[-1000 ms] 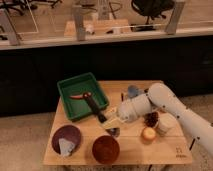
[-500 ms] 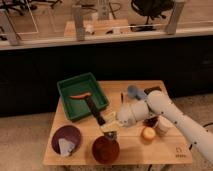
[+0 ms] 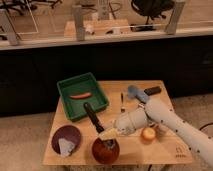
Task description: Wipe red bowl with brush
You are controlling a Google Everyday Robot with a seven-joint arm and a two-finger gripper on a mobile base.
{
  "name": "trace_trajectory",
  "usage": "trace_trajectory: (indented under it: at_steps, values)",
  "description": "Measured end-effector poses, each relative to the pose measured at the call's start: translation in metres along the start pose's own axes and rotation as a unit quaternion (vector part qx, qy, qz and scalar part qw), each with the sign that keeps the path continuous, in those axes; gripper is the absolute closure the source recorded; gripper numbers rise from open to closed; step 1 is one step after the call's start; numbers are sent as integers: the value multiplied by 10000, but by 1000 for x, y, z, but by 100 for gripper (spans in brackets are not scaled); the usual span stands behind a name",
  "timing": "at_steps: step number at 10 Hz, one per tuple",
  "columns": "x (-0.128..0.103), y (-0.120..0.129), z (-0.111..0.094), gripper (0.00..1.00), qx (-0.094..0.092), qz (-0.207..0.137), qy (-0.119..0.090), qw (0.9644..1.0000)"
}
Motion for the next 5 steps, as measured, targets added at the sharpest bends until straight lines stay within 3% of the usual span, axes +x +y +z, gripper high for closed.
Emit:
trace_trajectory:
  at_steps: [3, 5]
  values:
    - [23, -1, 16, 100, -155, 104, -123, 9998]
    - [27, 1, 22, 100, -205, 108, -99, 9997]
